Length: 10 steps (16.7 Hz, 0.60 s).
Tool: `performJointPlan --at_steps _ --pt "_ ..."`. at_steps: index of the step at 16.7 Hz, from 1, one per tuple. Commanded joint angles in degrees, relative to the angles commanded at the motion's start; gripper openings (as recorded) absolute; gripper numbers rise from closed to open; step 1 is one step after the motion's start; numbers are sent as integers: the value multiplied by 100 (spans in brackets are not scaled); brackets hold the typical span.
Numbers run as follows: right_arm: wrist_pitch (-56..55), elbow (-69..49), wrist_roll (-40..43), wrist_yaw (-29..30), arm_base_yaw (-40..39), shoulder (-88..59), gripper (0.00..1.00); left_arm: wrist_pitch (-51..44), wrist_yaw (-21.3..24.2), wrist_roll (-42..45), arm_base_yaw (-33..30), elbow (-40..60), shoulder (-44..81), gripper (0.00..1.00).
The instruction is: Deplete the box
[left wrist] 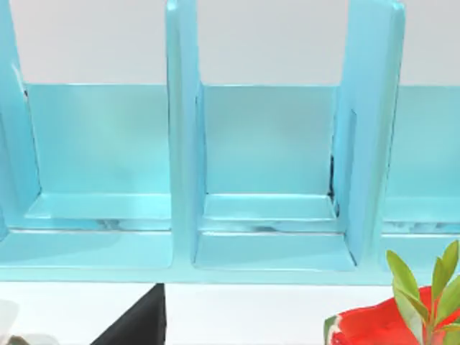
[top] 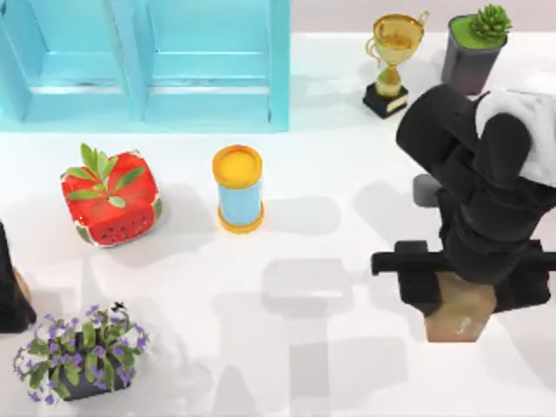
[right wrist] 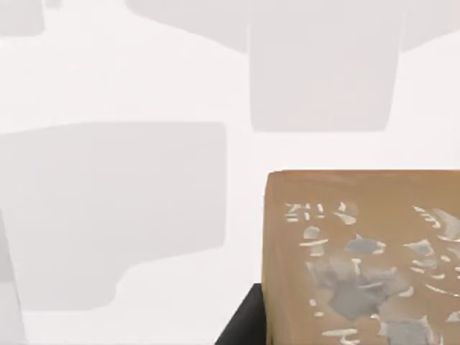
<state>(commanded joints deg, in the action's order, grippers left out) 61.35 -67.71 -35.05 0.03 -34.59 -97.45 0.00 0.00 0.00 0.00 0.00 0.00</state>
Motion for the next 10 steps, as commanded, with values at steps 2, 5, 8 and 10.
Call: performJointPlan --at_steps 2,5,8,10 --pt "-183 160 -551 3 -552 9 0 0 0 0 0 0 0 100" --pt "-359 319 -953 6 -955 70 0 0 0 0 0 0 0 100" --pt "-369 329 -972 6 -974 76 0 0 0 0 0 0 0 100" --pt "-358 314 -976 -2 -954 62 0 0 0 0 0 0 0 100"
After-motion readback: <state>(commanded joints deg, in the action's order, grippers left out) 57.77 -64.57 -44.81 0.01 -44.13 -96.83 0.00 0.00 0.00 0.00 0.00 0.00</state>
